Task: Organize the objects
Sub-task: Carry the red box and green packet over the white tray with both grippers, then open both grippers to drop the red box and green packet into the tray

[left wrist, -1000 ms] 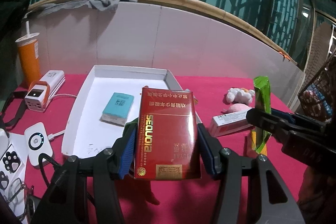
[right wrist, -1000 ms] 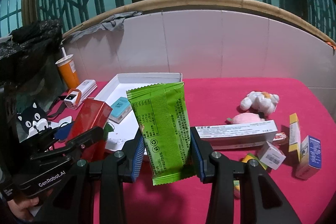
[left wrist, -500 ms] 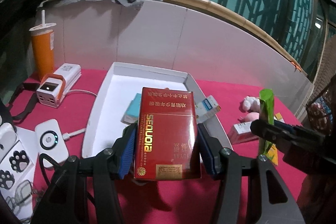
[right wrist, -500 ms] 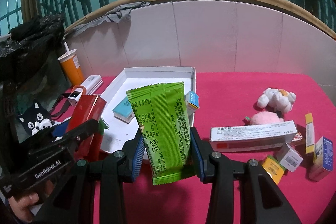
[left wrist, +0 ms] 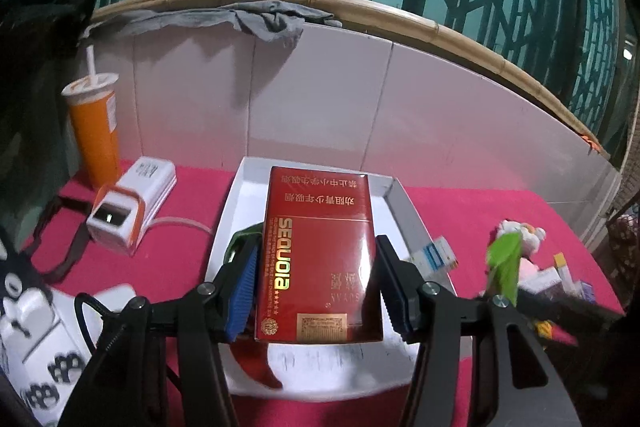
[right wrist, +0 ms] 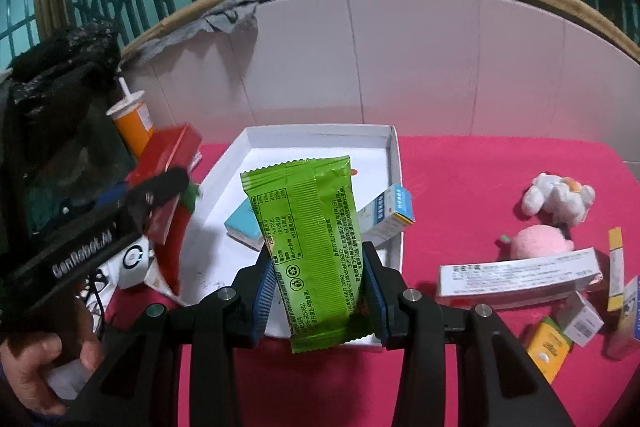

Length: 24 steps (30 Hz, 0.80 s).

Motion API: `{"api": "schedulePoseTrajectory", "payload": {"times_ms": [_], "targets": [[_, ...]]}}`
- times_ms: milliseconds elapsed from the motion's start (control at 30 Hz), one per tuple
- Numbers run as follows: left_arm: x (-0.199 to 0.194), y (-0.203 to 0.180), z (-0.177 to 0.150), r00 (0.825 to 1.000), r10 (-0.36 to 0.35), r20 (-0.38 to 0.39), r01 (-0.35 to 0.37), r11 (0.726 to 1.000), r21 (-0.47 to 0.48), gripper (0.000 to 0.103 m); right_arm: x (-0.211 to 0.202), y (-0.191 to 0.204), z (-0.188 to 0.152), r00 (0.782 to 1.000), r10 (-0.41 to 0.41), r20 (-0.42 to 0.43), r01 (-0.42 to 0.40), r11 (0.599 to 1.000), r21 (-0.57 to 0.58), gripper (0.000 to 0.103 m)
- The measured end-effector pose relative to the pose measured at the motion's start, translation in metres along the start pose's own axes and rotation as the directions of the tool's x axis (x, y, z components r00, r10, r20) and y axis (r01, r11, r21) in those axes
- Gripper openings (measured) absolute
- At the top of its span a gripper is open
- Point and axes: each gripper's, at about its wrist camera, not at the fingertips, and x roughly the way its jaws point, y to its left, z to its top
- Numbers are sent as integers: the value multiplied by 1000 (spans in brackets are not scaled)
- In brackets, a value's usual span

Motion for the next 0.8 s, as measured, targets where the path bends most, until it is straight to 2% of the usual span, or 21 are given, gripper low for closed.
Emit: {"api": "schedulePoseTrajectory", "payload": {"times_ms": [300, 633, 700, 767, 800], "targets": [[55, 5, 20, 996, 27, -80, -28, 1000, -11, 54, 54, 8, 6, 995, -42, -85, 42, 999, -2, 44], [72, -3, 17, 994, 63, -86, -60, 998, 31, 55, 77, 3, 4, 991, -82, -108, 84, 996, 12, 45], [74, -6, 17, 994, 71, -85, -68, 997, 41, 60, 79, 4, 4, 990, -87, -110, 89, 996, 12, 45], [72, -8, 18, 994, 77, -72, -73, 996, 52, 79, 79, 5, 3, 989, -98, -106, 99, 995, 4, 45], [71, -9, 19, 995, 81, -65, -78, 995, 55, 83, 79, 6, 3, 990, -100, -104, 100, 995, 0, 48]]}}
